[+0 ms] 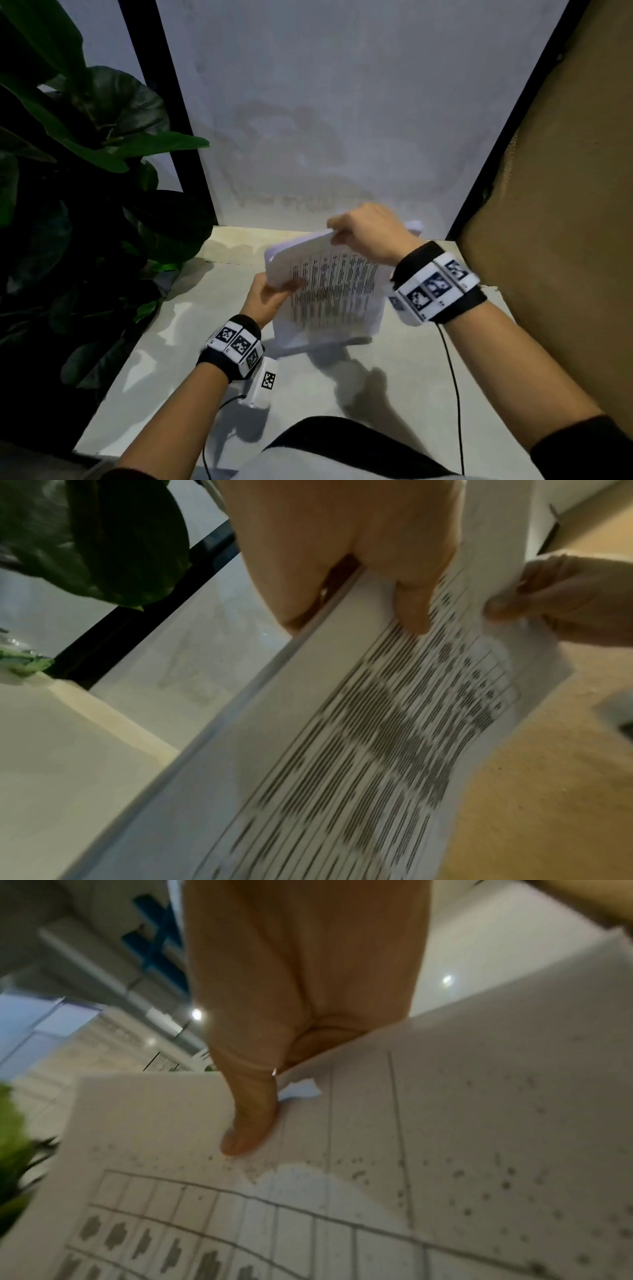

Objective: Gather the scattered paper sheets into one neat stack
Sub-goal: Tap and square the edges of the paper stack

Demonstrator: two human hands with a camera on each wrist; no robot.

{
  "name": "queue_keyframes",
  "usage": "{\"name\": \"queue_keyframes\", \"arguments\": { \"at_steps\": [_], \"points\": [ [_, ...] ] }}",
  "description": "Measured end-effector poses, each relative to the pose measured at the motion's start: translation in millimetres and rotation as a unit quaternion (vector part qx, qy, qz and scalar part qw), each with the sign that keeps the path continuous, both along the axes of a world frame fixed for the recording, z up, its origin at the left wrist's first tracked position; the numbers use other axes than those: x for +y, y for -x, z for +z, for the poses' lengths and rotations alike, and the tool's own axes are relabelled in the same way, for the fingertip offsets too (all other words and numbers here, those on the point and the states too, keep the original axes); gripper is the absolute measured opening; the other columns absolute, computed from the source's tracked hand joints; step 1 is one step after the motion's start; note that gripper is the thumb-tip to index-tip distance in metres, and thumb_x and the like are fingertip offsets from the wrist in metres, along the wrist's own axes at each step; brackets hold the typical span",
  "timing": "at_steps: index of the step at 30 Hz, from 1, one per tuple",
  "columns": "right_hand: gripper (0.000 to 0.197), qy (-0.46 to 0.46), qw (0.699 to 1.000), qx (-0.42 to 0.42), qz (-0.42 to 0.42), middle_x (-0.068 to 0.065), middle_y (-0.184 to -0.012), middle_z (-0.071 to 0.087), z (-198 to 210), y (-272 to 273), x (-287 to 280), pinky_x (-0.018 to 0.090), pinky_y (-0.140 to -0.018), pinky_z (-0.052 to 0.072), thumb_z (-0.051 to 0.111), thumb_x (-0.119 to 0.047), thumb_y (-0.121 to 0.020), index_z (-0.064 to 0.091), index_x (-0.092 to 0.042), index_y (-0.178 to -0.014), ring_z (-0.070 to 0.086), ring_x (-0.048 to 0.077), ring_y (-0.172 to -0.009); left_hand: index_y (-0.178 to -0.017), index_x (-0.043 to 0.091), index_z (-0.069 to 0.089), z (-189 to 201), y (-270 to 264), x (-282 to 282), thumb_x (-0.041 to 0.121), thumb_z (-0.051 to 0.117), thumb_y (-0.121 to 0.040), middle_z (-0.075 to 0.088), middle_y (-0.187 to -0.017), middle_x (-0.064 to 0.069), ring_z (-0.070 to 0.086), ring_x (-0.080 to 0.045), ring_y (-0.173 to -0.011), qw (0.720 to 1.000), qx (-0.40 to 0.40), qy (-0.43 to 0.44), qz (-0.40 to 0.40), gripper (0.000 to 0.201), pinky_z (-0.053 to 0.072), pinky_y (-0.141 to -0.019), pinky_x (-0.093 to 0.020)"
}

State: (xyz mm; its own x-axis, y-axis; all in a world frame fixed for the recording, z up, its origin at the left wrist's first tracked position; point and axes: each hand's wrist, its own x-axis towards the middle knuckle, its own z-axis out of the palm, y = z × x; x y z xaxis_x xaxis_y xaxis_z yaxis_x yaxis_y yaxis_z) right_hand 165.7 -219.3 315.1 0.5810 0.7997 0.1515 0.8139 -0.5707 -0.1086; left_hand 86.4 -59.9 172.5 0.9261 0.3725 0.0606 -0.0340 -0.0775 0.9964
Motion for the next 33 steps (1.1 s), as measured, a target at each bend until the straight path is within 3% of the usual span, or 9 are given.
{"name": "queue_keyframes", "arguments": {
  "at_steps": [3,5,9,15,17,20,26,30,33],
  "points": [
    [0.015,-0.107,0.994,0.025,-0.005,0.011,-0.075,0.067,21.3,-17.8,-23.8,0.025,-0.064,0.044,0.064,-0.017,-0.082,0.066,-0.005,-0.09,0.061,0.021,-0.076,-0.075,0.021,0.063,-5.7,4.6,16.7,0.003,0.065,-0.077,0.068,-0.059,0.013,0.061,-0.001,-0.062,0.998,0.055,-0.038,-0.022,0.018,0.052,-0.063,-0.017],
    [0.018,-0.19,0.978,0.078,-0.023,0.004,-0.075,0.062,28.1,-34.1,-45.4,0.01,-0.062,0.038,0.067,-0.016,-0.08,0.068,-0.004,-0.093,0.054,0.003,-0.074,-0.073,0.018,0.066,-12.7,11.4,33.5,0.007,0.068,-0.076,0.067,-0.061,0.009,0.061,-0.011,-0.063,0.994,0.096,-0.051,-0.024,0.012,0.05,-0.062,-0.019],
    [0.022,-0.301,0.931,0.189,-0.084,-0.01,-0.075,0.068,10.2,-58.6,-81.6,0.011,-0.066,0.039,0.065,-0.007,-0.079,0.067,0.0,-0.1,0.053,-0.005,-0.071,-0.053,0.016,0.067,-15.2,22.9,55.8,0.017,0.077,-0.06,0.064,-0.05,0.008,0.059,-0.012,-0.054,0.996,0.086,0.02,0.0,0.012,0.048,-0.055,-0.021],
    [0.027,-0.454,0.817,0.309,-0.176,-0.026,-0.056,0.067,-60.1,-62.7,-90.1,0.005,-0.056,0.046,0.059,0.003,-0.081,0.059,0.001,-0.108,0.058,-0.012,-0.054,-0.102,0.017,0.067,-11.9,12.0,50.1,0.023,0.073,-0.069,0.074,-0.096,0.002,0.069,-0.014,-0.089,0.95,-0.072,0.303,0.027,0.034,0.058,-0.076,-0.031],
    [0.025,-0.473,0.796,0.321,-0.2,-0.013,-0.063,0.07,-84.3,-56.4,-85.2,0.007,-0.055,0.048,0.058,0.002,-0.082,0.059,0.004,-0.107,0.06,-0.009,-0.055,-0.111,0.014,0.057,-9.5,7.7,40.7,0.031,0.077,-0.065,0.07,-0.102,0.0,0.067,-0.017,-0.094,0.973,-0.036,0.218,0.068,0.053,0.054,-0.084,-0.034],
    [0.031,-0.469,0.776,0.356,-0.225,0.013,-0.097,0.064,-119.5,-43.2,-74.3,0.014,-0.064,0.053,0.056,0.006,-0.081,0.053,0.006,-0.112,0.064,0.011,-0.075,-0.099,0.005,0.059,-14.4,4.4,23.5,0.021,0.063,-0.082,0.062,-0.091,-0.01,0.058,-0.022,-0.081,0.982,0.013,0.048,0.18,0.024,0.05,-0.077,-0.033],
    [0.016,-0.492,0.726,0.383,-0.29,0.013,-0.099,0.061,-172.8,-16.9,-54.3,0.039,-0.08,0.047,0.057,0.002,-0.082,0.057,-0.007,-0.096,0.057,0.027,-0.094,-0.097,0.011,0.056,-28.4,20.1,-8.8,0.003,0.054,-0.086,0.057,-0.079,0.012,0.056,0.019,-0.064,0.979,-0.037,-0.032,0.197,0.013,0.045,-0.063,-0.003],
    [0.019,-0.494,0.689,0.418,-0.327,0.013,-0.097,0.062,-199.0,-3.6,-48.0,0.028,-0.071,0.052,0.062,-0.002,-0.081,0.059,-0.008,-0.099,0.058,0.024,-0.09,-0.084,0.009,0.051,-50.6,31.6,-16.6,0.018,0.066,-0.081,0.053,-0.08,-0.003,0.053,-0.016,-0.079,0.975,0.075,0.066,0.199,0.018,0.046,-0.064,-0.03],
    [0.027,-0.456,0.697,0.413,-0.369,0.017,-0.102,0.064,-213.5,-0.5,-46.9,0.035,-0.081,0.052,0.067,-0.007,-0.078,0.062,-0.001,-0.104,0.06,0.026,-0.094,-0.1,0.006,0.053,-69.3,36.0,-14.4,0.016,0.067,-0.079,0.056,-0.085,-0.004,0.055,-0.024,-0.084,0.969,0.119,0.109,0.188,0.027,0.05,-0.057,-0.024]
  ]
}}
